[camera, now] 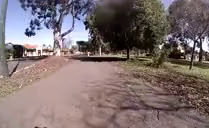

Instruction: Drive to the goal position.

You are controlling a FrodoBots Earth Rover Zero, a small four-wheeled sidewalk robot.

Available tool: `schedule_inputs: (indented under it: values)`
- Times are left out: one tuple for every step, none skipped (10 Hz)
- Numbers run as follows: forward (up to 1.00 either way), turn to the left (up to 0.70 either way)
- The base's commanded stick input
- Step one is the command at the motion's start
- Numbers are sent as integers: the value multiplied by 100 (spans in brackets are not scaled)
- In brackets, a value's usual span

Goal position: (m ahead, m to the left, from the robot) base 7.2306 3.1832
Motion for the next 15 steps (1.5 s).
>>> schedule_inputs:
  values:
    - [70, 0]
    - [70, 0]
    - [70, 0]
    - [70, 0]
    - [70, 0]
    - [70, 0]
    - [70, 0]
    - [70, 0]
    - [70, 0]
    - [70, 0]
    - [70, 0]
    - [70, 0]
    - [70, 0]
    - [70, 0]
    - [70, 0]
